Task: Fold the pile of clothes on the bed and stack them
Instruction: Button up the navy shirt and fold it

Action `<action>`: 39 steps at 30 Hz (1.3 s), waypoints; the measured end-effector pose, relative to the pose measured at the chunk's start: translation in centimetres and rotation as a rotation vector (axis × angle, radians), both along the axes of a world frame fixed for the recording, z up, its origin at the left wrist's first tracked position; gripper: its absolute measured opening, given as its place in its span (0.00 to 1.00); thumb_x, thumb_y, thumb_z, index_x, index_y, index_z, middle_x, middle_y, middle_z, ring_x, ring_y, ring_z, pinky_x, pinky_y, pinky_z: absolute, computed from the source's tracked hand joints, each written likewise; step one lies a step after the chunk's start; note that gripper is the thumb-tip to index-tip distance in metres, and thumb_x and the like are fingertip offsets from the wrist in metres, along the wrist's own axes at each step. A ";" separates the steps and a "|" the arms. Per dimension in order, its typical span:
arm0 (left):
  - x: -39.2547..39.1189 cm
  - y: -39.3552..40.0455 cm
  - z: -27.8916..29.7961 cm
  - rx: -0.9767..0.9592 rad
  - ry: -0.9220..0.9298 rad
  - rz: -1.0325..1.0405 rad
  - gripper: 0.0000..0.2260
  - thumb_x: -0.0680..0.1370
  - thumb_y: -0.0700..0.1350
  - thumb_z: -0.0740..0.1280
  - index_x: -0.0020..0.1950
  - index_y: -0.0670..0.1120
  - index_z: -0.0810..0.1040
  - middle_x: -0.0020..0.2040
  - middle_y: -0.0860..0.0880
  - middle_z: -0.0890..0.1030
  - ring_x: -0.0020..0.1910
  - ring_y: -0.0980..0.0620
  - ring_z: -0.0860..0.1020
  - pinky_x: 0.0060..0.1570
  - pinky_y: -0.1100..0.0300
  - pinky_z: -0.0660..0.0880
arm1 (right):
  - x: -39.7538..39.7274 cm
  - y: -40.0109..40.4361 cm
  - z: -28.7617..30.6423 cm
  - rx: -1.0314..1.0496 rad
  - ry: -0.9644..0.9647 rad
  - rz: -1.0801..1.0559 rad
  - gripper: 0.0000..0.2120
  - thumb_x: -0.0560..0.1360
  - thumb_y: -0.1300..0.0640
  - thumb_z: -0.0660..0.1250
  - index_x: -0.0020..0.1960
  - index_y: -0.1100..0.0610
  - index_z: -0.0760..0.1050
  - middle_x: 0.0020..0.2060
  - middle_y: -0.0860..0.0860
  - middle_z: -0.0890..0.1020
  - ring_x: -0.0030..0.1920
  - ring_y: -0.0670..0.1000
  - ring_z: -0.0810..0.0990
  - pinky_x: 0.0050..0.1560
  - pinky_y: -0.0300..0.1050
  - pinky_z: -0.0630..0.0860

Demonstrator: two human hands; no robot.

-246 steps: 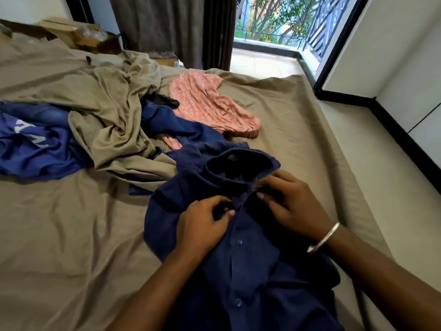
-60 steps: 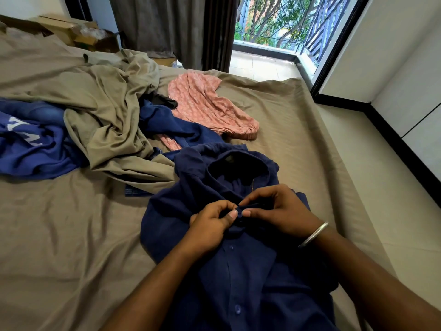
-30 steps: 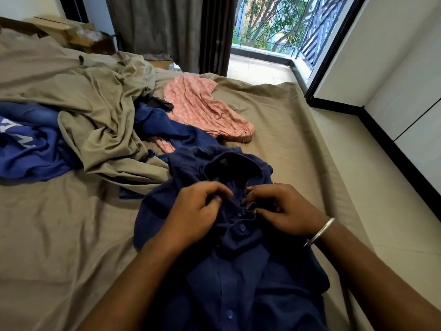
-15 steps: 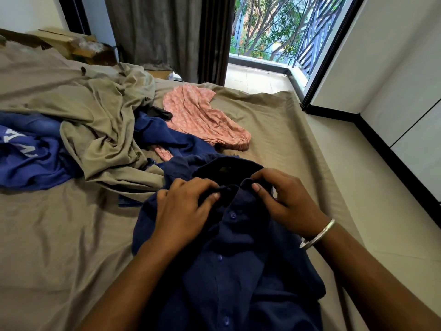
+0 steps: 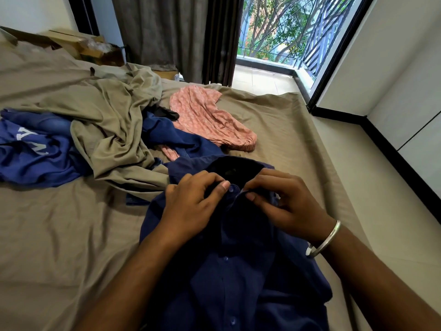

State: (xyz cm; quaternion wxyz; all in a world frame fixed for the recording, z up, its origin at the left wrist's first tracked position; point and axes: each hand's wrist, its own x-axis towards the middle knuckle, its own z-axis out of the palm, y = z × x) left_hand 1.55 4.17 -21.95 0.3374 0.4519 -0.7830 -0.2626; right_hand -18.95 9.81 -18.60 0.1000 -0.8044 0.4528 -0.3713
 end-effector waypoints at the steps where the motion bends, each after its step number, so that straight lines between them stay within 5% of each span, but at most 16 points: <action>1: -0.1 0.1 0.1 0.012 -0.004 -0.013 0.11 0.80 0.61 0.57 0.45 0.62 0.75 0.46 0.62 0.79 0.52 0.59 0.73 0.50 0.53 0.60 | 0.1 0.0 0.1 -0.004 0.013 0.010 0.04 0.76 0.60 0.70 0.49 0.59 0.83 0.40 0.50 0.81 0.38 0.50 0.80 0.37 0.53 0.74; 5: -0.7 0.3 0.0 0.162 0.118 -0.122 0.14 0.77 0.65 0.56 0.44 0.61 0.78 0.42 0.61 0.81 0.49 0.60 0.78 0.59 0.43 0.67 | 0.3 0.2 -0.4 -0.055 0.094 -0.026 0.04 0.75 0.58 0.72 0.50 0.53 0.83 0.41 0.44 0.84 0.40 0.40 0.80 0.39 0.55 0.73; 20: -1.5 0.3 -2.6 0.494 0.279 -0.217 0.19 0.73 0.67 0.60 0.50 0.56 0.82 0.45 0.54 0.85 0.49 0.52 0.82 0.63 0.32 0.68 | 0.4 0.1 -2.8 -0.106 0.097 -0.081 0.05 0.74 0.59 0.74 0.49 0.58 0.83 0.41 0.48 0.85 0.40 0.46 0.83 0.40 0.46 0.78; 25: -2.0 0.6 -3.6 0.574 0.345 -0.221 0.11 0.80 0.55 0.64 0.46 0.52 0.83 0.41 0.51 0.84 0.42 0.53 0.82 0.52 0.41 0.78 | -0.9 -0.9 -4.4 -0.059 0.123 -0.034 0.07 0.75 0.56 0.73 0.51 0.59 0.84 0.45 0.50 0.83 0.43 0.48 0.82 0.41 0.48 0.79; 28: -2.4 0.5 -4.5 0.614 0.374 -0.180 0.11 0.80 0.52 0.64 0.44 0.49 0.83 0.36 0.49 0.82 0.36 0.53 0.78 0.42 0.48 0.74 | -1.8 -2.2 -5.2 -0.025 0.201 0.019 0.09 0.76 0.53 0.71 0.53 0.56 0.84 0.45 0.49 0.83 0.43 0.49 0.82 0.37 0.51 0.79; 34: -3.4 0.0 -5.8 0.720 0.547 -0.117 0.07 0.79 0.41 0.67 0.47 0.40 0.83 0.39 0.46 0.83 0.39 0.50 0.78 0.40 0.61 0.74 | -3.1 -4.7 -6.6 -0.073 0.310 0.095 0.10 0.77 0.51 0.68 0.52 0.55 0.85 0.45 0.49 0.84 0.40 0.51 0.84 0.33 0.50 0.79; 39: -4.2 -0.9 -7.5 0.635 0.362 -0.036 0.11 0.75 0.58 0.66 0.49 0.54 0.83 0.45 0.53 0.86 0.49 0.50 0.83 0.59 0.39 0.74 | -4.1 -6.9 -8.3 -0.137 0.349 0.154 0.09 0.78 0.54 0.68 0.52 0.59 0.84 0.45 0.53 0.85 0.38 0.55 0.84 0.30 0.51 0.78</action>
